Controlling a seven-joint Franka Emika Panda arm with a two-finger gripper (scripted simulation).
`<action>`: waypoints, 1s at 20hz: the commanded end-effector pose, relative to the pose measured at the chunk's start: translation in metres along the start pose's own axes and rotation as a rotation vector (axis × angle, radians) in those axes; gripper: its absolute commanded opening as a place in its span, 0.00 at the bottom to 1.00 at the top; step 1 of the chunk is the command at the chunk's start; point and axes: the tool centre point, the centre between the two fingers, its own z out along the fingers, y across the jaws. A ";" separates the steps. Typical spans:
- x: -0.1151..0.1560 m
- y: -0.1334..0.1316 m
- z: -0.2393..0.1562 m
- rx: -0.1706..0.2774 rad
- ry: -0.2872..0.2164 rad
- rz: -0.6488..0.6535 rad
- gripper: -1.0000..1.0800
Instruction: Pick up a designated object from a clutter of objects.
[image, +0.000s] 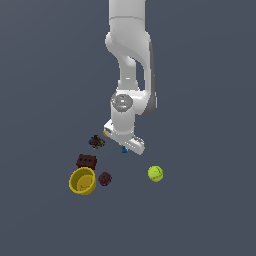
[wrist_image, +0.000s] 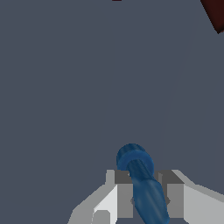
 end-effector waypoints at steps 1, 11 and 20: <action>0.000 0.000 0.000 0.000 0.001 0.000 0.00; 0.002 0.000 -0.002 0.000 0.001 0.000 0.00; 0.021 0.009 -0.035 0.000 0.001 0.000 0.00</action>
